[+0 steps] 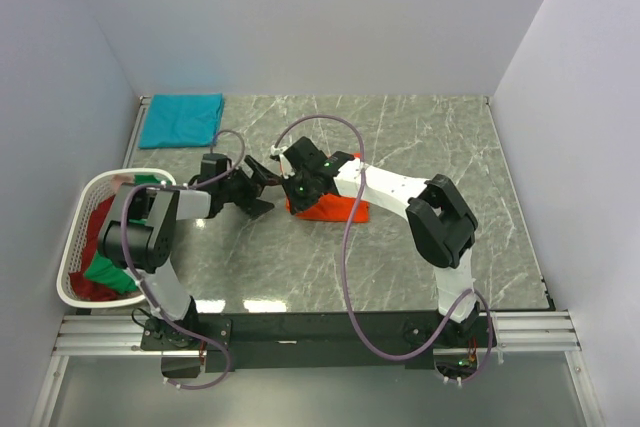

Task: Fold and stack the t-shirts
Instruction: Fold the tshirt, then neatly place the folded tshirt to the corner

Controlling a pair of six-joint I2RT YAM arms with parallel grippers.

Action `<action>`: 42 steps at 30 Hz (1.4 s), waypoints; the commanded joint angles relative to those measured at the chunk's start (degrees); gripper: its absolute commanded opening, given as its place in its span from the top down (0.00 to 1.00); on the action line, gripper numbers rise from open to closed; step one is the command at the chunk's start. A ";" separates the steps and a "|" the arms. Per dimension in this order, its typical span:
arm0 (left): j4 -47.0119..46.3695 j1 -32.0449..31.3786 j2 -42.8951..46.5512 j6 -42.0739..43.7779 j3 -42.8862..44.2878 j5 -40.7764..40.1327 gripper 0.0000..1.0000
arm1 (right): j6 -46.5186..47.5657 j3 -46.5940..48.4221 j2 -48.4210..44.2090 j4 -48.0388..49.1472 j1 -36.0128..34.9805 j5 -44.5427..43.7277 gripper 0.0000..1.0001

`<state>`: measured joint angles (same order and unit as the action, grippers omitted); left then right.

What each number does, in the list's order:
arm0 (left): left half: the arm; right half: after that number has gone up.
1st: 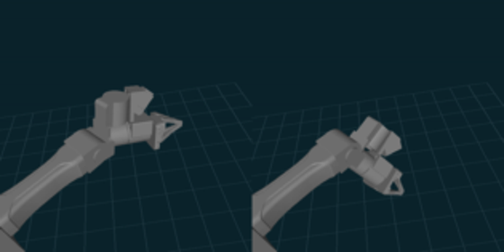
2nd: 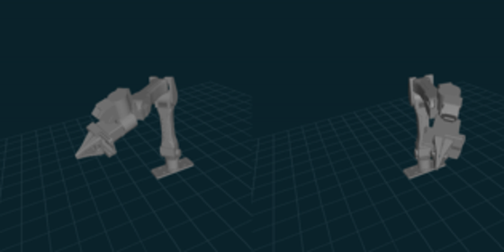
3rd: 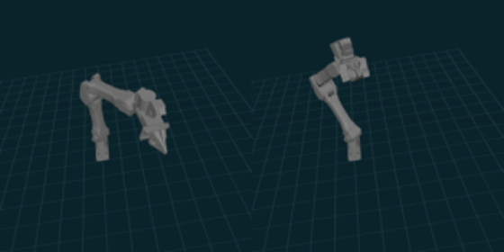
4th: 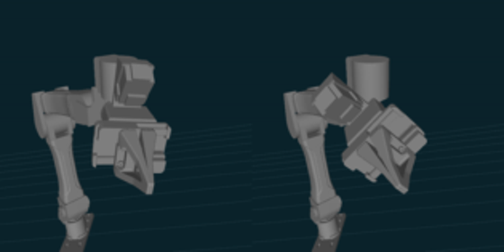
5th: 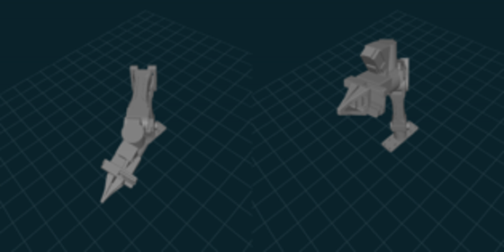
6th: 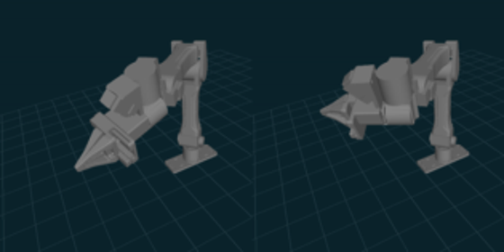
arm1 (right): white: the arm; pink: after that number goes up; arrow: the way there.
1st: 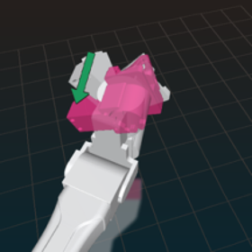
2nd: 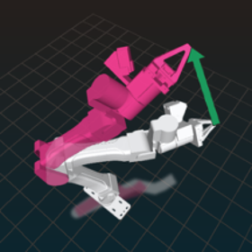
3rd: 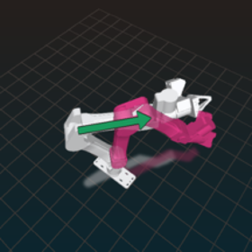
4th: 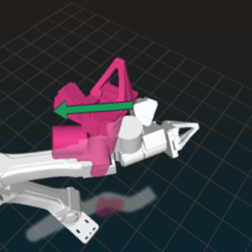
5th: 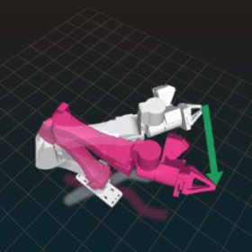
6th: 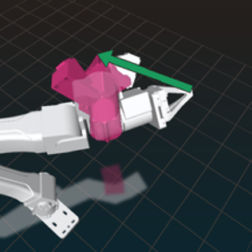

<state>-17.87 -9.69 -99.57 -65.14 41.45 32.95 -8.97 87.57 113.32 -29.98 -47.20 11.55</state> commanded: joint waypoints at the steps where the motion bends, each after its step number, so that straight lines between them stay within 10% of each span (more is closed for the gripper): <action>1: -3.75 -2.96 -2.12 -5.43 -0.50 -0.87 0.01 | -0.87 0.85 -3.28 1.15 -0.09 0.75 1.00; 25: -3.14 -7.01 -17.50 -12.02 10.05 -5.52 0.38 | -4.74 -2.05 -7.67 2.38 -0.17 2.07 1.00; 42: 2.92 -6.57 -19.08 -7.63 17.34 -14.05 0.46 | -6.49 -3.20 -7.06 3.87 -0.09 1.02 1.00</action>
<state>-22.65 -16.62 -116.75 -77.12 57.91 26.57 -14.37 83.88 108.66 -27.88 -47.22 12.95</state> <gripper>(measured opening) 0.541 0.009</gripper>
